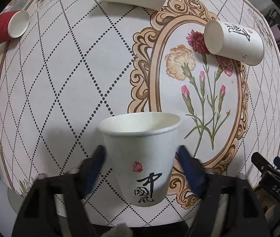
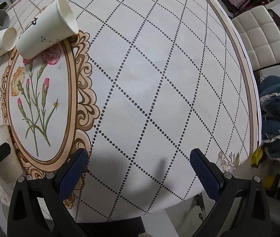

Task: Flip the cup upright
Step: 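Lift the white cup with the left tool and carry it toward the right tool, then close the right tool on the white cup while the left tool opens and releases it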

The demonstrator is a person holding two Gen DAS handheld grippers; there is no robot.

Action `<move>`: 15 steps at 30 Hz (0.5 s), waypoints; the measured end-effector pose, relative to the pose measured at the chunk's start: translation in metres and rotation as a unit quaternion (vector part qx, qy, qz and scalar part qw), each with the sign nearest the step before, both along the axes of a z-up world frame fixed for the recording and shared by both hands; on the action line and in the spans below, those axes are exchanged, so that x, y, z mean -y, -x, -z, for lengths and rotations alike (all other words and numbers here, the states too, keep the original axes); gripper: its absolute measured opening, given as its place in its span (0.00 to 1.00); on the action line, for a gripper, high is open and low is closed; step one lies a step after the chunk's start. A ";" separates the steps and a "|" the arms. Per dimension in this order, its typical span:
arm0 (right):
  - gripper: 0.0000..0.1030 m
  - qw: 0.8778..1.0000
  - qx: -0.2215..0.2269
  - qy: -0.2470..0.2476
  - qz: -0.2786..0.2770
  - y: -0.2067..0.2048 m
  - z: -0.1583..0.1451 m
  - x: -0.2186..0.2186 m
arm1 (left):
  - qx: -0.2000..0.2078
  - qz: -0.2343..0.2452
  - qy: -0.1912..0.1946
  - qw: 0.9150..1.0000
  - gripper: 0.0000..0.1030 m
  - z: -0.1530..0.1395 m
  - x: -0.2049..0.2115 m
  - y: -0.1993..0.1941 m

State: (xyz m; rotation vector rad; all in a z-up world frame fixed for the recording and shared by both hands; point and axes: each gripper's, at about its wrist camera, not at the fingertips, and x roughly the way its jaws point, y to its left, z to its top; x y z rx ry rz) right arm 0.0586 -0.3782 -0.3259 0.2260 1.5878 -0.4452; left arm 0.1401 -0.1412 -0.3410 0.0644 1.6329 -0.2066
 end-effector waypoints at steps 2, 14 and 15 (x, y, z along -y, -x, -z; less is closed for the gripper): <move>1.00 1.000 0.001 -0.001 -0.002 0.000 0.000 -0.001 | 0.000 0.002 -0.002 1.000 0.92 0.000 0.000 0.000; 1.00 1.000 0.008 -0.001 -0.006 -0.007 -0.006 -0.002 | 0.007 0.003 -0.016 1.000 0.98 0.001 0.006 -0.005; 1.00 1.000 0.009 -0.001 -0.006 -0.007 -0.007 -0.004 | 0.009 0.002 -0.016 1.000 0.98 0.000 0.006 -0.006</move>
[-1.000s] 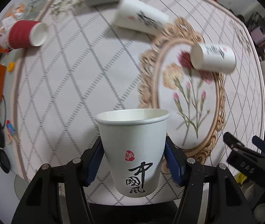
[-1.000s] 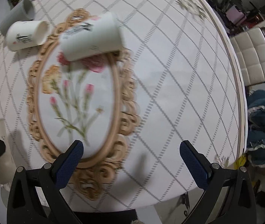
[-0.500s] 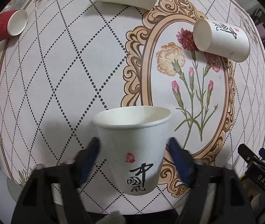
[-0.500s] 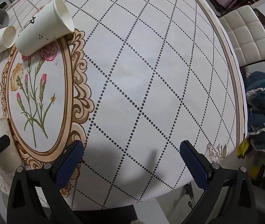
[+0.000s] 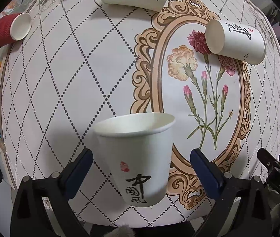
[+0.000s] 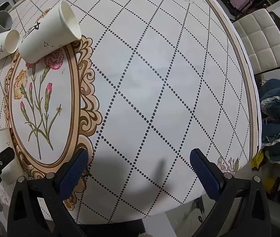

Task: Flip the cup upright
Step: 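Close the right tool on the white cup while the left tool opens and releases it, then carry the upright white cup with the right tool toward the flower oval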

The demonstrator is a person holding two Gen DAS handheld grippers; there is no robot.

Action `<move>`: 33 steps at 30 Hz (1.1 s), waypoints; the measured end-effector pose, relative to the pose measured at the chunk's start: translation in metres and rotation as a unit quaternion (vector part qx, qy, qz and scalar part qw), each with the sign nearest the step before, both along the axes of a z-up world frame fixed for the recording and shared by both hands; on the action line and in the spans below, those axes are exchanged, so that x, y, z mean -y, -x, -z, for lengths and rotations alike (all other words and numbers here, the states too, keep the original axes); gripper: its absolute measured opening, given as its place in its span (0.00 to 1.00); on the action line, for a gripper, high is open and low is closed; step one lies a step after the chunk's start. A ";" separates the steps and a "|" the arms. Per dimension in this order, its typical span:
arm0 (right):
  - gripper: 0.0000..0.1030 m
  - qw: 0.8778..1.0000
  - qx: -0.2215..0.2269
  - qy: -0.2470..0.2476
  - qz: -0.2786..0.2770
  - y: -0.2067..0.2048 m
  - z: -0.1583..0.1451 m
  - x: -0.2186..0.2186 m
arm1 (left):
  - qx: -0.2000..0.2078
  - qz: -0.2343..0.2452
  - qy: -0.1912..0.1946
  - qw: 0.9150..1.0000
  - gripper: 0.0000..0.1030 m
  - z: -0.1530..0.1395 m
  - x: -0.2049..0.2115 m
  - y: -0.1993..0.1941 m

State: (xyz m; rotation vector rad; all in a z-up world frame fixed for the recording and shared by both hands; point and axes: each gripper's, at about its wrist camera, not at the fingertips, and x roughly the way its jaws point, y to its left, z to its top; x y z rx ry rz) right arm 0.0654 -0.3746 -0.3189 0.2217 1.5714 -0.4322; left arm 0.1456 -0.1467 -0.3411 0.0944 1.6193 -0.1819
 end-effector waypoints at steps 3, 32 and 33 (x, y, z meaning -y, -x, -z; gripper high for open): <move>1.00 1.000 0.003 -0.001 0.002 0.000 -0.002 0.001 | 0.003 -0.004 0.000 1.000 0.98 -0.004 -0.001 0.002; 1.00 0.995 0.058 -0.046 -0.072 -0.036 -0.069 -0.136 | 0.139 -0.072 -0.118 0.981 0.98 -0.078 -0.167 0.022; 1.00 0.994 0.056 -0.047 -0.079 -0.038 -0.069 -0.146 | 0.139 -0.073 -0.117 0.981 0.98 -0.075 -0.173 0.022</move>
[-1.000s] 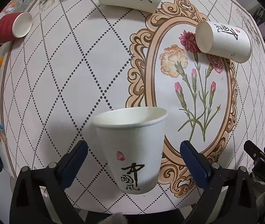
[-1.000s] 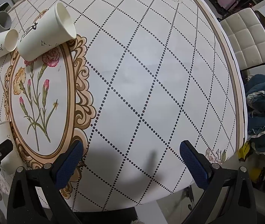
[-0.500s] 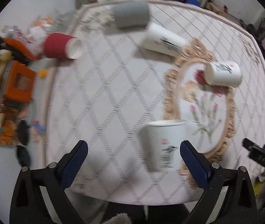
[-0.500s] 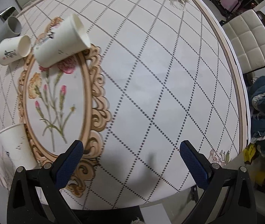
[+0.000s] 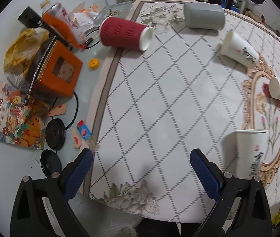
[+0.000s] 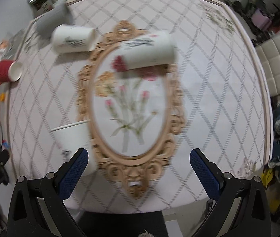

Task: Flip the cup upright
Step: 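Carry the upright white cup with the right tool toward the flower oval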

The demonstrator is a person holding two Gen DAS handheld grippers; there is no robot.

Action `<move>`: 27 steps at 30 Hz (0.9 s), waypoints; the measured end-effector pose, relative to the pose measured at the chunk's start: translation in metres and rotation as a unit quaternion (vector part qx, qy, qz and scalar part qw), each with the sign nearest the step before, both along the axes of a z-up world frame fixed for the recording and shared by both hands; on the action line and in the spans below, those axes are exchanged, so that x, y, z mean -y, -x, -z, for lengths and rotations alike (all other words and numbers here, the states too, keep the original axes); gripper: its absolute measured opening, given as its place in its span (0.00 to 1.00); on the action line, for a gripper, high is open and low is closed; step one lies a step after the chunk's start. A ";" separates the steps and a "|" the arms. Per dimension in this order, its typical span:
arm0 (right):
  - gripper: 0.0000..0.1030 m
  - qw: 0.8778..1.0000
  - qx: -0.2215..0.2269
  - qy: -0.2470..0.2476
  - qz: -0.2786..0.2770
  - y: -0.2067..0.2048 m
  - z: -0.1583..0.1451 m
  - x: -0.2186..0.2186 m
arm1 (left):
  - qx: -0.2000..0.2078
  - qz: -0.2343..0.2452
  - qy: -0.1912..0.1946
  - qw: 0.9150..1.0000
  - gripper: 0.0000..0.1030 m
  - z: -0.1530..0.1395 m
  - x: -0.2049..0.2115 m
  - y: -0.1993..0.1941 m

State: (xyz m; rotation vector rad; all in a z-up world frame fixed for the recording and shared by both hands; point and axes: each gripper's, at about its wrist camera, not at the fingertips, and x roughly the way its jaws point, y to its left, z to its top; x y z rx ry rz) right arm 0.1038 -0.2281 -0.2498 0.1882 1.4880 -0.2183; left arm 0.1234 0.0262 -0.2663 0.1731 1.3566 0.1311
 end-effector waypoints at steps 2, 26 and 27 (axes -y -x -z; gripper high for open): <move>1.00 1.000 -0.003 -0.002 -0.011 -0.006 0.002 -0.019 | -0.005 0.003 0.001 1.000 1.00 0.007 -0.005 -0.001; 0.63 0.996 -0.082 -0.026 -0.019 -0.028 0.074 -0.079 | -0.079 0.026 0.025 0.996 1.00 0.068 -0.007 -0.009; 0.63 0.996 -0.078 -0.030 -0.016 -0.027 0.073 -0.077 | -0.081 0.027 0.025 0.996 1.00 0.068 -0.006 -0.010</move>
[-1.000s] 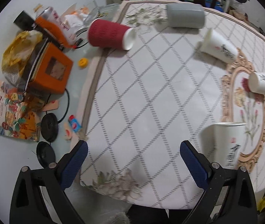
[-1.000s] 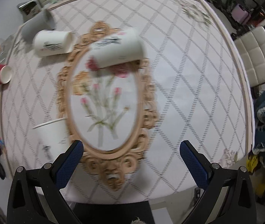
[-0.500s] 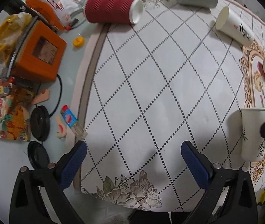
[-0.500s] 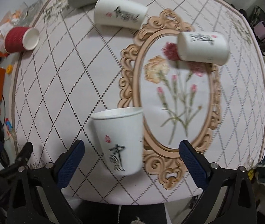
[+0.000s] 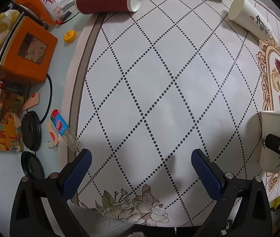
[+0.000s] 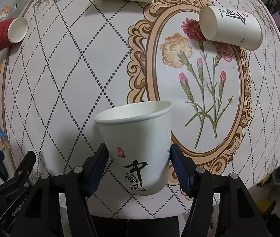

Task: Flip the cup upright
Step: 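Carry the upright white cup with the right tool toward the flower oval, then lower the cup upright onto the oval edge and open the right tool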

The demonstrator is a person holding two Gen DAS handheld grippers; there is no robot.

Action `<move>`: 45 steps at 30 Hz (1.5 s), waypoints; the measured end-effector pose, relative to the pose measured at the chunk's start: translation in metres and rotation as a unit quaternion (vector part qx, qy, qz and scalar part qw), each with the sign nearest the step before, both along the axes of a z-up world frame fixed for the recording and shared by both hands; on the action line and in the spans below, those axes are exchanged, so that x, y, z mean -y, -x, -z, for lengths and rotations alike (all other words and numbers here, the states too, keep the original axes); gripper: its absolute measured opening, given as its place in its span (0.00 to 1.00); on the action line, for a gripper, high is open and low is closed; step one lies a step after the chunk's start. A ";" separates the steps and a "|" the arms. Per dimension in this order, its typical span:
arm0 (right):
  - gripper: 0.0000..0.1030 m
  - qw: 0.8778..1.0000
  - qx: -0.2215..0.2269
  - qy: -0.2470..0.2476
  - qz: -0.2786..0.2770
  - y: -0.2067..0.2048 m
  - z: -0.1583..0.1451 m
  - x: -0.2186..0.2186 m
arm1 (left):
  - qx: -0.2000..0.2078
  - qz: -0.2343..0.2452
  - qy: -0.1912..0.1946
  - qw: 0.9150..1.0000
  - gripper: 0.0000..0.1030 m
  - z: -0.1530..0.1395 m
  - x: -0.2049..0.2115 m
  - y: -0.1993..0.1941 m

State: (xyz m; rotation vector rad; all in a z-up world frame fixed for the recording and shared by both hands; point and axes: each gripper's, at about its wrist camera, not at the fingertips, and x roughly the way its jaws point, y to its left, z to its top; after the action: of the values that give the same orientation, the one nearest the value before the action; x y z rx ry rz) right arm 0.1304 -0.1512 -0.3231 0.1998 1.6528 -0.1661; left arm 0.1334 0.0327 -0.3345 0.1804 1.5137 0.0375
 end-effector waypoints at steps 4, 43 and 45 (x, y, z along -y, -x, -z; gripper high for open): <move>0.63 0.999 0.034 -0.015 0.020 0.003 -0.013 0.008 | -0.005 0.004 0.005 1.000 1.00 0.001 -0.002 -0.006; 0.83 0.954 0.290 0.069 0.039 0.042 -0.039 0.018 | 0.020 0.020 0.016 0.999 1.00 0.003 0.005 -0.023; 0.85 0.953 0.289 0.076 0.042 0.048 -0.046 0.019 | 0.027 0.018 0.016 0.999 1.00 -0.011 0.002 -0.011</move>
State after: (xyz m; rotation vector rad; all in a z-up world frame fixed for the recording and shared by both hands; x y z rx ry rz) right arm 0.0825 -0.1705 -0.2769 0.1807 1.0432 -0.2693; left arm 0.1446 0.0303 -0.3238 0.1805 1.4553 -0.0099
